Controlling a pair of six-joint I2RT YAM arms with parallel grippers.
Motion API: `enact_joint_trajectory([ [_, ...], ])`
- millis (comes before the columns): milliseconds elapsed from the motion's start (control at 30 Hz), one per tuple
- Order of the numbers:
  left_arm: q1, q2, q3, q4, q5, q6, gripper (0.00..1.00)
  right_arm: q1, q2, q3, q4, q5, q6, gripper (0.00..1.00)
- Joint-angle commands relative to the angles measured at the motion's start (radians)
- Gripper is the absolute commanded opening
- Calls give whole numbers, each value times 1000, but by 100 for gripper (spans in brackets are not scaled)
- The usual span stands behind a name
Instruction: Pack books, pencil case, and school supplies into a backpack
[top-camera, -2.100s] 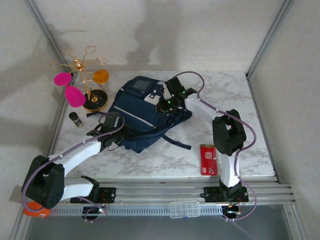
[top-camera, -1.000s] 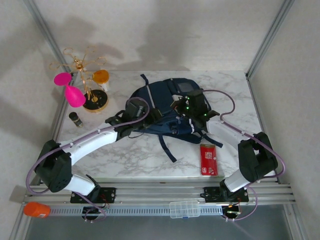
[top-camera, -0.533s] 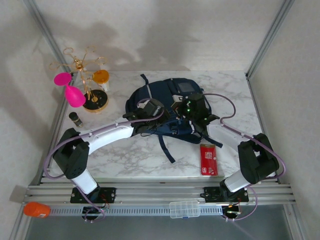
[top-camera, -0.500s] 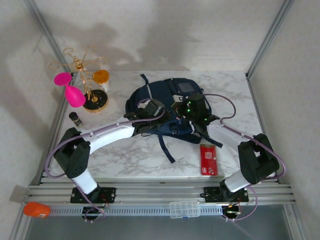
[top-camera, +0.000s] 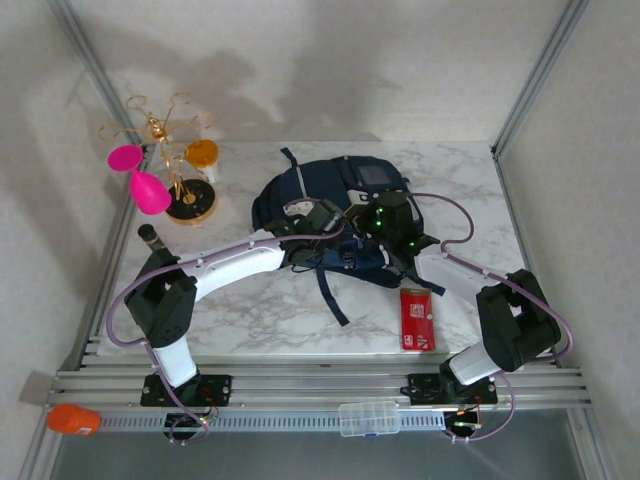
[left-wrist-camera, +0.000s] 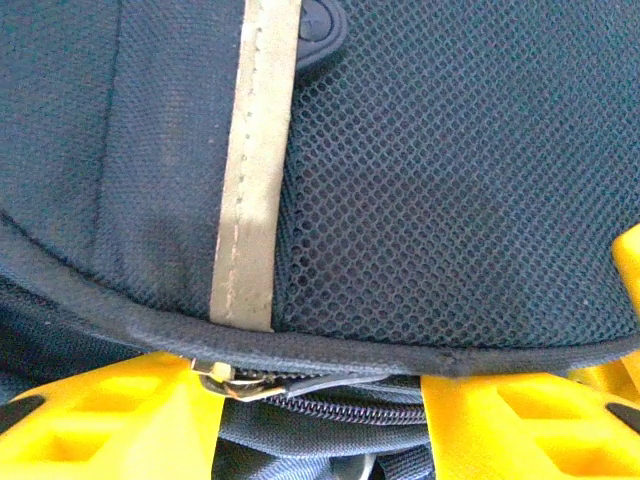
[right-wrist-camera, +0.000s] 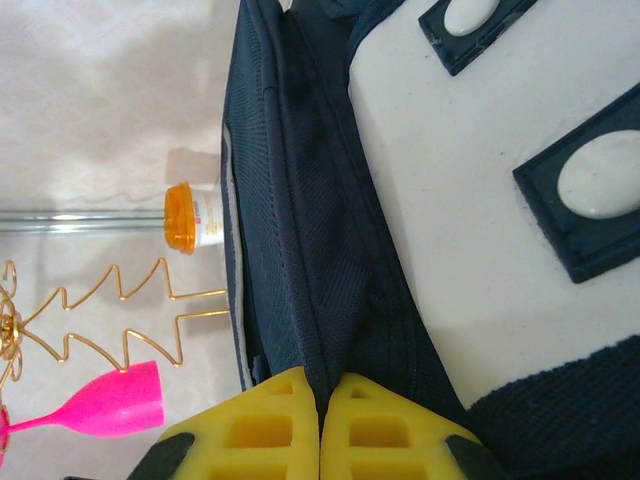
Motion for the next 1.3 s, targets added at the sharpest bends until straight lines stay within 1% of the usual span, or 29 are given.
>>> enact_joint_trajectory([
  [0,31,-86,-75,-53,-169,-9,54,4,-67,-5,172,-37,21,0],
  [100,47,-155,-131,-90,-212,-10,58,-1,-68,-19,199,-49,32,0],
  [200,71,-212,-177,-115,-221,-3,61,-6,-61,-15,223,-70,22,0],
  [300,77,-267,-193,-97,-174,58,64,-6,-53,-8,235,-85,15,0],
  [400,76,-304,-196,-53,-73,147,66,-6,-50,0,221,-87,7,0],
  [500,47,-285,-132,-47,-20,199,64,-3,-45,11,222,-90,1,0],
  [533,37,-269,-105,-50,-12,196,64,-3,-43,11,220,-88,3,0],
  [667,9,-208,-54,-29,9,149,56,-4,-37,6,222,-84,12,0],
  [733,-10,-182,-36,-26,-10,121,51,-3,-33,4,228,-83,13,0],
  [800,-17,-158,-22,-25,-14,122,50,-2,-34,7,216,-77,9,0],
  [933,-22,-91,23,-79,-24,119,49,-2,-34,7,217,-76,6,0],
  [1067,-22,-46,53,-85,-51,113,44,-1,-29,10,217,-82,7,0],
  [1133,-22,-28,60,-99,-63,89,42,-1,-29,8,214,-81,7,0],
  [1267,-21,-29,17,-24,-77,55,39,1,-28,4,218,-79,10,0],
])
